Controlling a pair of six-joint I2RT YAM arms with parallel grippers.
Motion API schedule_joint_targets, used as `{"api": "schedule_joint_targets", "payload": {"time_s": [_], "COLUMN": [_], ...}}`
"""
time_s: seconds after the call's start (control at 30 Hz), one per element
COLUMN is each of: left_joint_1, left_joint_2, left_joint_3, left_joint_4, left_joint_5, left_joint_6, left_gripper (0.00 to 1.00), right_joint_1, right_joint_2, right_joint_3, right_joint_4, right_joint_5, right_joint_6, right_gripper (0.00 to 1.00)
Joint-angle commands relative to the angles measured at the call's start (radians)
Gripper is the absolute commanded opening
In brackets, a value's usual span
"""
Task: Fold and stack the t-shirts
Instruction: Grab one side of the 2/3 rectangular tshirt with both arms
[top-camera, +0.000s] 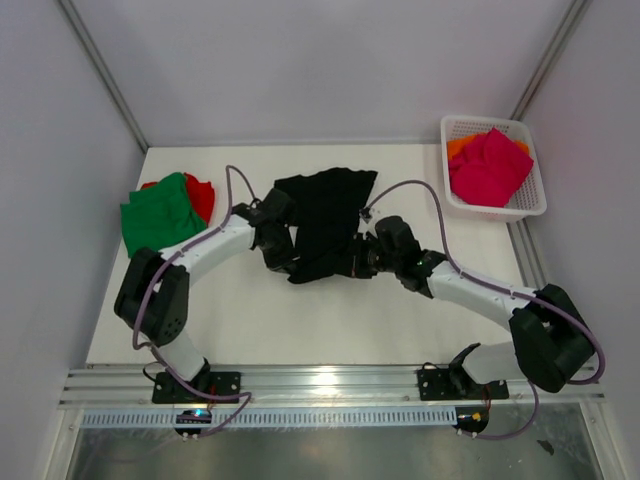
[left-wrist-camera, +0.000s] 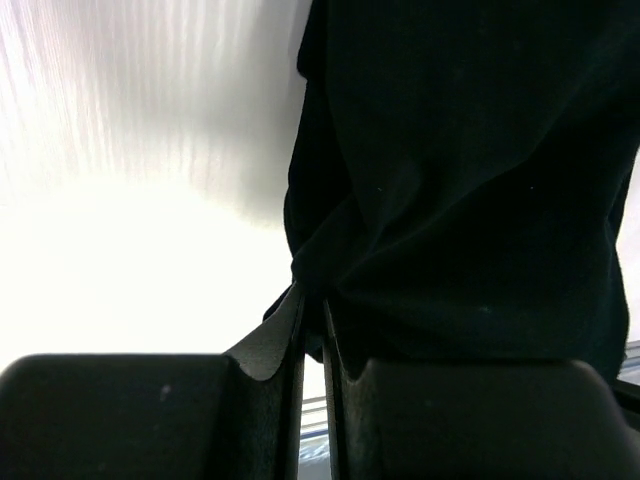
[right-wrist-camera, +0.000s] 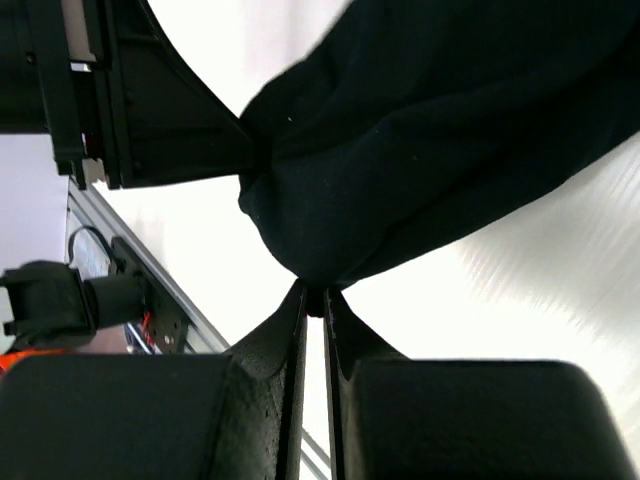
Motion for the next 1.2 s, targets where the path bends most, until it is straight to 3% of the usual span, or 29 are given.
{"api": "schedule_joint_targets", "payload": {"time_s": [0.0, 0.23, 0.37, 0.4, 0.57, 0.9, 1.17], "left_joint_1": [0.005, 0.053, 0.122, 0.133, 0.234, 0.341, 0.346], "left_joint_2": [0.032, 0.176, 0.302, 0.365, 0.540, 0.626, 0.637], "left_joint_3": [0.124, 0.478, 0.771, 0.907, 1.321, 1.290, 1.236], "left_joint_4": [-0.087, -0.250, -0.385, -0.444, -0.561, -0.362, -0.316], "left_joint_5": [-0.067, -0.081, -0.084, -0.084, 0.025, 0.264, 0.305], "left_joint_6": [0.070, 0.156, 0.206, 0.216, 0.216, 0.135, 0.117], "left_gripper": [0.10, 0.10, 0.11, 0.11, 0.13, 0.16, 0.16], "right_joint_1": [-0.054, -0.145, -0.186, -0.192, -0.224, -0.283, -0.349], "right_joint_2": [-0.019, 0.033, 0.082, 0.102, 0.171, 0.371, 0.538], "right_joint_3": [0.125, 0.289, 0.357, 0.370, 0.462, 0.706, 0.892], "right_joint_4": [-0.046, -0.142, -0.170, -0.172, -0.190, -0.230, -0.247], "right_joint_5": [-0.018, -0.063, -0.078, -0.080, -0.093, -0.084, -0.081], "right_joint_6": [-0.090, -0.173, -0.205, -0.211, -0.231, -0.256, -0.224], "right_gripper": [0.03, 0.03, 0.03, 0.03, 0.03, 0.03, 0.03]}}
